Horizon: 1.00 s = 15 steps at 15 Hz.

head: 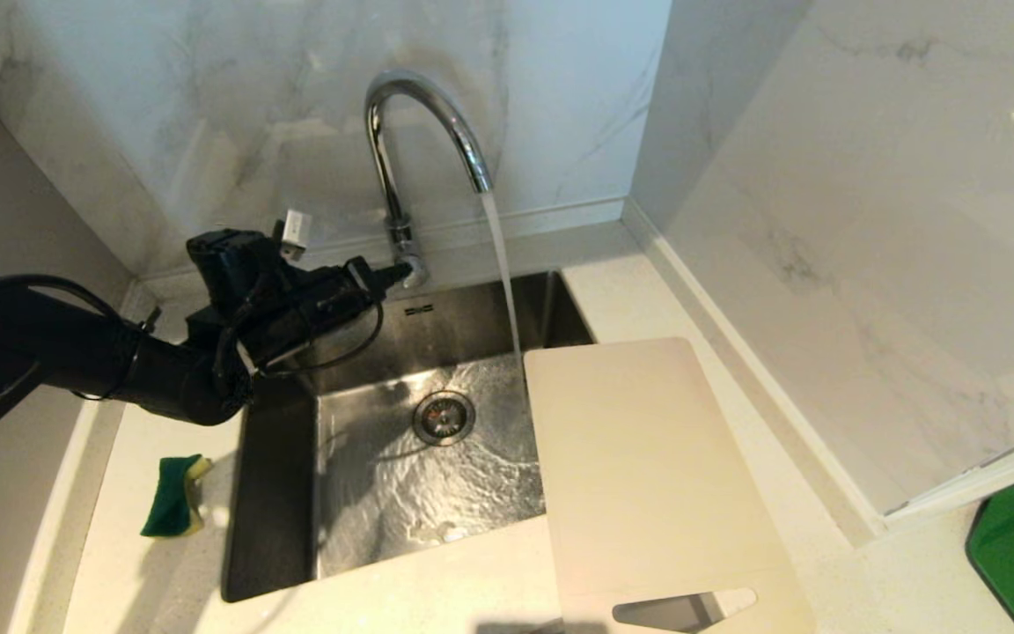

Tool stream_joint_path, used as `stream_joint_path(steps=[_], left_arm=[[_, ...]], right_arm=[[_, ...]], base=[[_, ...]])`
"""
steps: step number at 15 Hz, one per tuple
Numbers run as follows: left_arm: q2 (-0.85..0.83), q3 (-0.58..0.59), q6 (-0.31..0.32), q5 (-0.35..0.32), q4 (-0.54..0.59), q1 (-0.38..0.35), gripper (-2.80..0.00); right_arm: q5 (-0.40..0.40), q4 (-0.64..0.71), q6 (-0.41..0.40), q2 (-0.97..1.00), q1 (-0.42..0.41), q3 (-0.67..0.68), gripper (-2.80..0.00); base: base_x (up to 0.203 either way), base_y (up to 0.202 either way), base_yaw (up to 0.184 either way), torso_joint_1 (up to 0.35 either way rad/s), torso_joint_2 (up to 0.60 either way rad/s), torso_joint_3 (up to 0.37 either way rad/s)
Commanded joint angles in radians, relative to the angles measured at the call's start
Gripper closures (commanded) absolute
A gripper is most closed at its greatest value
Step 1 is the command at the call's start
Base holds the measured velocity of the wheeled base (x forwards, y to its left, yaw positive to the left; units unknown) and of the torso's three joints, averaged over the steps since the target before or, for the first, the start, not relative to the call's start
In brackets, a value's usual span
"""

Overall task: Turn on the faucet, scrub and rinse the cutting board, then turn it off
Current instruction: Turn off the tap

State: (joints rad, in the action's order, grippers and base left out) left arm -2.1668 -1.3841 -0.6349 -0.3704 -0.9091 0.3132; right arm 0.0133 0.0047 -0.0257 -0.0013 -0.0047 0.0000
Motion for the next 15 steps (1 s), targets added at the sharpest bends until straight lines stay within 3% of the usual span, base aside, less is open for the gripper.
stream_joint_path(steps=[1, 7, 10, 15], left_arm=[[-0.073, -0.045, 0.044, -0.001, -0.006, -0.004, 0.00], [-0.178, -0.199, 0.080, 0.008, 0.001, -0.031, 0.00], [-0.220, -0.269, 0.140, 0.023, -0.004, -0.032, 0.00], [-0.287, -0.396, 0.150, 0.046, 0.031, -0.046, 0.00]], right_arm=[[0.000, 0.000, 0.000, 0.001, 0.000, 0.000, 0.00], [0.000, 0.000, 0.000, 0.001, 0.000, 0.000, 0.00], [0.000, 0.000, 0.000, 0.001, 0.000, 0.000, 0.00], [0.000, 0.000, 0.000, 0.000, 0.000, 0.000, 0.00]], base=[[0.000, 0.000, 0.000, 0.000, 0.00, 0.000], [0.000, 0.000, 0.000, 0.000, 0.00, 0.000], [0.000, 0.000, 0.000, 0.000, 0.00, 0.000], [0.000, 0.000, 0.000, 0.000, 0.00, 0.000]])
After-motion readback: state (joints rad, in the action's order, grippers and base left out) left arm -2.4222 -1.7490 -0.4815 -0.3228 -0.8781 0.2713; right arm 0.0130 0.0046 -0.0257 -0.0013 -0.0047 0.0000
